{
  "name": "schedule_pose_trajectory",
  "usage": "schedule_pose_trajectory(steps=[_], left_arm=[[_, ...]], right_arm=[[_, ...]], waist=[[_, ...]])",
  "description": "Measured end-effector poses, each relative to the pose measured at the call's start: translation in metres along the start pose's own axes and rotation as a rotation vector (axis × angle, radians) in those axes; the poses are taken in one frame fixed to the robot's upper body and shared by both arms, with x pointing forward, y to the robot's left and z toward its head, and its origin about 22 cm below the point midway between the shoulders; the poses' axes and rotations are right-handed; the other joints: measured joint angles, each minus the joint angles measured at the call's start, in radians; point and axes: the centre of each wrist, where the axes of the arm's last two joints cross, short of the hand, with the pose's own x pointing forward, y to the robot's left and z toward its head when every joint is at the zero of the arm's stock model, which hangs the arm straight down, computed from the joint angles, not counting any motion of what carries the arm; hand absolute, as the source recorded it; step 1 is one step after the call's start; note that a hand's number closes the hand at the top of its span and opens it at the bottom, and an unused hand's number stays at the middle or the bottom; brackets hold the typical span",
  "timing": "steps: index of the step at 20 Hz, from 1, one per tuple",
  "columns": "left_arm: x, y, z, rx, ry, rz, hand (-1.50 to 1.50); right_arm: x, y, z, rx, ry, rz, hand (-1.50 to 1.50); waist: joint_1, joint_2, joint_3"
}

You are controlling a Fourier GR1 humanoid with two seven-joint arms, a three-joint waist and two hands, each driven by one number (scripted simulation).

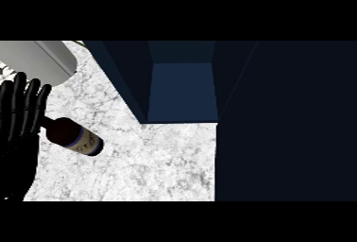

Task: Pick up the wine, place it into the cabinet and close the cabinet

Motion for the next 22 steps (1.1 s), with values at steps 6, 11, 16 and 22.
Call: schedule_pose_trajectory(steps=[6, 11, 16, 22], left_arm=[[0.001, 0.020, -0.015, 0.189, 0.020, -0.105, -1.50], [0.002, 0.022, -0.028, 0.314, 0.145, 0.023, -1.50], [0.030, 0.018, -0.039, 0.350, 0.190, 0.062, -1.50], [0.056, 0.016, -0.049, 0.373, 0.212, 0.076, -1.50]], right_arm=[[0.007, -0.003, 0.022, -0.034, 0.008, 0.019, -1.50], [0.024, 0.016, 0.033, 0.068, 0.086, -0.144, -1.50], [0.061, 0.028, 0.041, 0.102, 0.118, -0.192, -1.50], [0.076, 0.039, 0.050, 0.129, 0.151, -0.222, -1.50]], waist=[[0.006, -0.005, 0.001], [0.008, -0.007, 0.002], [0.014, -0.008, 0.001], [0.014, -0.008, 0.002]])
